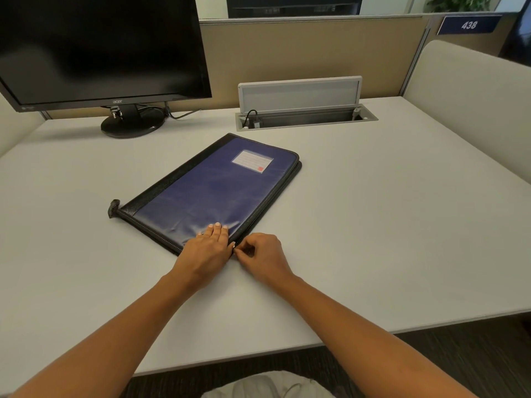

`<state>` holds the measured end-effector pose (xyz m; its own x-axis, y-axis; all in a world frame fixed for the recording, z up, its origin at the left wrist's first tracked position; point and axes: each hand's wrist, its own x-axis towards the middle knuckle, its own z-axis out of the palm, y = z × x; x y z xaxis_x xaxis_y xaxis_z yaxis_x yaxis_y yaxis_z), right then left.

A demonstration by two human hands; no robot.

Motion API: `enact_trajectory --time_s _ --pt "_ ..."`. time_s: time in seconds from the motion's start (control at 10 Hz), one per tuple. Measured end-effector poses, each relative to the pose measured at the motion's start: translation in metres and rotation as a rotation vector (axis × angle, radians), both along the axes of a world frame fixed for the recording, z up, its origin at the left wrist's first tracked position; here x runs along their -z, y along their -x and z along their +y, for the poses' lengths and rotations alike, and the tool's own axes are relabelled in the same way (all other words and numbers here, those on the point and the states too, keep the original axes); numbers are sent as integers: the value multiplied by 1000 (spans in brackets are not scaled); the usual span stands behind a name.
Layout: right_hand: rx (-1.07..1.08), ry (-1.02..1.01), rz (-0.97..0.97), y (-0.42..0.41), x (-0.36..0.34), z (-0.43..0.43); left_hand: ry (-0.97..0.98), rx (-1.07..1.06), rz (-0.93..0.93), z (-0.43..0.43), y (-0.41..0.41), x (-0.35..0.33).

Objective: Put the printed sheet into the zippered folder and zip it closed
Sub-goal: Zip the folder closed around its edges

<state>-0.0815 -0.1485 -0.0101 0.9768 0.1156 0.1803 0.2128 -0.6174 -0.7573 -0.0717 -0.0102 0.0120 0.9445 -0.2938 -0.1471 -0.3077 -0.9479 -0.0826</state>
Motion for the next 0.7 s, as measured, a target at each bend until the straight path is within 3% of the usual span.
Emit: enact_trajectory --time_s 0.7 --pt "136 -21 36 -37 -4 -23 24 8 31 1 3 -6"
